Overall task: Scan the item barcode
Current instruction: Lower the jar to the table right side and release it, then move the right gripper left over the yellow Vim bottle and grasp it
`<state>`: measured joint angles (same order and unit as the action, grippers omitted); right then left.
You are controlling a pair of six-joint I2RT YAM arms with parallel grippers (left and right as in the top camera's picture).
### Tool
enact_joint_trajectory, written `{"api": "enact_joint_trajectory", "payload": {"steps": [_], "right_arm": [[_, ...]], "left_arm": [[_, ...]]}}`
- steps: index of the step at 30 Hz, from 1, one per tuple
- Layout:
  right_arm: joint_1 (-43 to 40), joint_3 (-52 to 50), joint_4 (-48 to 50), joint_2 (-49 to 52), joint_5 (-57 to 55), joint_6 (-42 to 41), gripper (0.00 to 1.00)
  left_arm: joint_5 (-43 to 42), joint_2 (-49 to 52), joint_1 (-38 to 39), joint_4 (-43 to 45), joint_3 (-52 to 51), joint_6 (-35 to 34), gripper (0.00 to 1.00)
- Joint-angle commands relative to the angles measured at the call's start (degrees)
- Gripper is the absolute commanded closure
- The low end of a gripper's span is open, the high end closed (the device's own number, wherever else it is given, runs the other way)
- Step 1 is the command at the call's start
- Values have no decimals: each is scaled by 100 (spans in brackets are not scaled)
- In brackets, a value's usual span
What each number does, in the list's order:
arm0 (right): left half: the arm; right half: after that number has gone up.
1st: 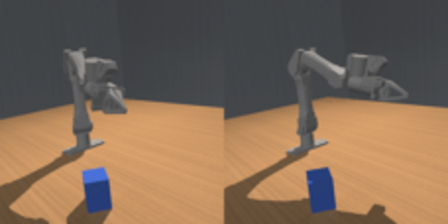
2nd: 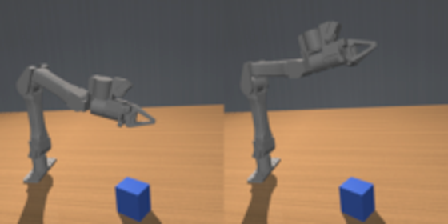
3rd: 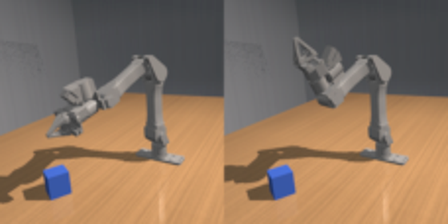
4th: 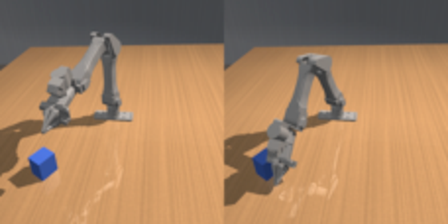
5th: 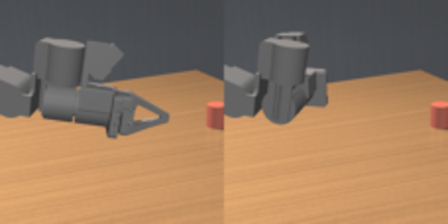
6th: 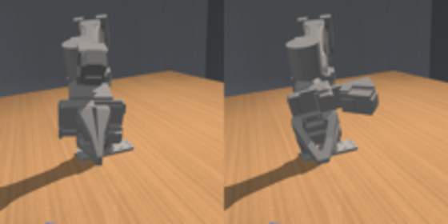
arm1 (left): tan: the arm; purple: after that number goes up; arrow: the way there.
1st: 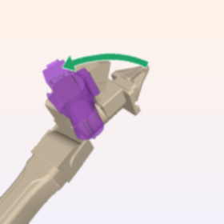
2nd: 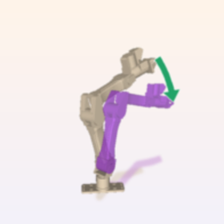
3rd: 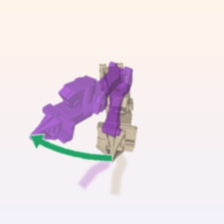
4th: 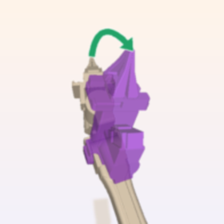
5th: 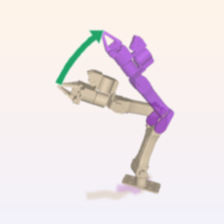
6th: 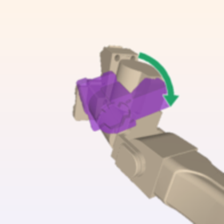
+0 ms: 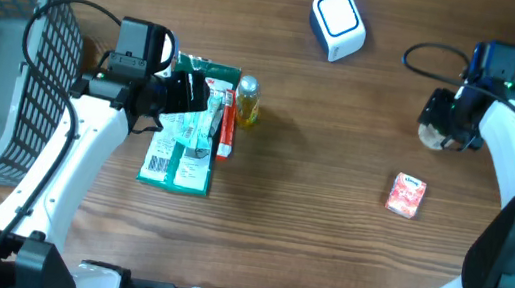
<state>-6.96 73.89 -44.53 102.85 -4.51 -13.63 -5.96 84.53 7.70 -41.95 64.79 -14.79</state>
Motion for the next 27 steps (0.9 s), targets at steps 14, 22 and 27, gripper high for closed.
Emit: {"api": "enact_joint_trajectory", "payload": {"steps": [14,22,27], "right_arm": [[-11,562,-175,-153,83,-4,0],[341,2509,-1886,-835,1851,-190,14],[1484,2496,-1888,-855,2068,-625,12]], "left_arm": [[-63,-11,-22,15,57,-70,0],[-63,-11,-22,15,57,-70,0],[-63,-11,-22,13,57,-70,0]]}}
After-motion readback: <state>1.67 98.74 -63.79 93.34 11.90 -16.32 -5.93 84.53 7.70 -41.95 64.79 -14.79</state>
